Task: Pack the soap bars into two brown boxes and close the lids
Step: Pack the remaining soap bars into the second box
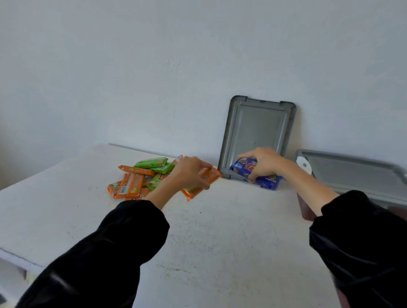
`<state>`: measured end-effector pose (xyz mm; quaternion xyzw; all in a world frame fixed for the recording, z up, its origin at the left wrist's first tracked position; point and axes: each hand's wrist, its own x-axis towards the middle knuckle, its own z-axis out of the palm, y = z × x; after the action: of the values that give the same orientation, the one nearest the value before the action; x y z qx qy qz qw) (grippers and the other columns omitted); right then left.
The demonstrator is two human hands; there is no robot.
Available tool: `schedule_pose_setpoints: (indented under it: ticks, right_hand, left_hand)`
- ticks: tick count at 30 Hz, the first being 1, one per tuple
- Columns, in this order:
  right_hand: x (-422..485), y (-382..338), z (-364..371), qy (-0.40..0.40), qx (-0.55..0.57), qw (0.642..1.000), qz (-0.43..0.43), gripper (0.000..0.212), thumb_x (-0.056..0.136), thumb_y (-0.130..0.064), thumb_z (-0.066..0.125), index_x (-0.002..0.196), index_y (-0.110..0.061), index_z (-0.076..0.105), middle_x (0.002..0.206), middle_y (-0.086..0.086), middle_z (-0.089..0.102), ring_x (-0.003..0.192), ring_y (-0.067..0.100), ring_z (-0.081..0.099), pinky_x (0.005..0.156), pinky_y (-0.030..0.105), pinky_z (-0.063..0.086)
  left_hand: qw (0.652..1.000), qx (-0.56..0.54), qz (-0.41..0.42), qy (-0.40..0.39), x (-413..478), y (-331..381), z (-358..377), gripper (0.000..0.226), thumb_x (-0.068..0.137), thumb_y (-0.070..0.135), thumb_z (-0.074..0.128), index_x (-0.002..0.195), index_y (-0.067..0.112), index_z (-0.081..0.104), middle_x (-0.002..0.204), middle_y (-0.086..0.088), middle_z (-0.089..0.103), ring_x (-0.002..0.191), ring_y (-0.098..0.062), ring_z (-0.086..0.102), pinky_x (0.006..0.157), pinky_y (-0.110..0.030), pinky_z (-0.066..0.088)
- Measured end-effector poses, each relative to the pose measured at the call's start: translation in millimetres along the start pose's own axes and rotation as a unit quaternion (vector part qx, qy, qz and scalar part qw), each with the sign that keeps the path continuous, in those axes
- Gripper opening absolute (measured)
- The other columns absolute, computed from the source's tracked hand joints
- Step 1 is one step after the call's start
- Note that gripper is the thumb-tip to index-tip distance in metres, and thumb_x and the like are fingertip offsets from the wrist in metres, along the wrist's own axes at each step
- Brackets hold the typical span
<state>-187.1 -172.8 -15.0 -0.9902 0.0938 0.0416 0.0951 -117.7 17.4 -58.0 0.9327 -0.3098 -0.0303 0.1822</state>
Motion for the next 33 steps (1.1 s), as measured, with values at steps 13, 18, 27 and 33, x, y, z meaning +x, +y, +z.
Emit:
schedule_pose_setpoints:
  ticks: [13,18,27,33]
  right_hand:
    - [-167.8,134.4,-49.0,0.020,0.013,0.997,0.068,0.081,0.072,-0.019,0.076,0.139,-0.038,0.035,0.138,0.004,0.047,0.114,0.024,0.049,0.076,0.028,0.037]
    - [-222.9,184.4,-47.9,-0.014,0.038,0.996,0.080,0.083,0.072,-0.011,0.075,0.139,-0.036,0.035,0.138,0.002,0.049,0.103,0.018,0.052,0.071,0.025,0.043]
    - [-271.7,252.2,-18.8,-0.044,0.057,0.994,0.086,0.083,0.070,-0.006,0.076,0.139,-0.033,0.037,0.135,0.004,0.049,0.116,0.022,0.051,0.084,0.033,0.049]
    - [-267.9,263.9,21.4,-0.011,0.029,0.996,0.081,0.079,0.074,-0.006,0.072,0.141,-0.027,0.035,0.132,0.004,0.045,0.111,0.014,0.043,0.082,0.024,0.039]
  left_hand:
    - [0.971,-0.039,0.222,-0.084,-23.8,180.2,17.6,0.064,0.077,0.028,0.073,0.134,0.031,0.045,0.130,-0.003,0.053,0.109,-0.017,0.052,0.080,-0.024,0.040]
    - [0.942,-0.054,0.291,-0.156,-35.2,240.8,43.1,0.067,0.074,0.023,0.075,0.134,0.030,0.045,0.128,-0.003,0.052,0.105,-0.011,0.048,0.081,-0.024,0.042]
    - [0.917,-0.060,0.333,-0.213,-44.4,306.1,95.0,0.067,0.073,0.013,0.075,0.133,0.026,0.047,0.126,-0.003,0.055,0.108,-0.012,0.051,0.081,-0.016,0.044]
    - [0.924,-0.004,0.316,-0.215,-35.9,301.8,134.1,0.072,0.073,0.010,0.075,0.137,0.022,0.044,0.132,-0.006,0.050,0.122,-0.020,0.047,0.097,-0.027,0.039]
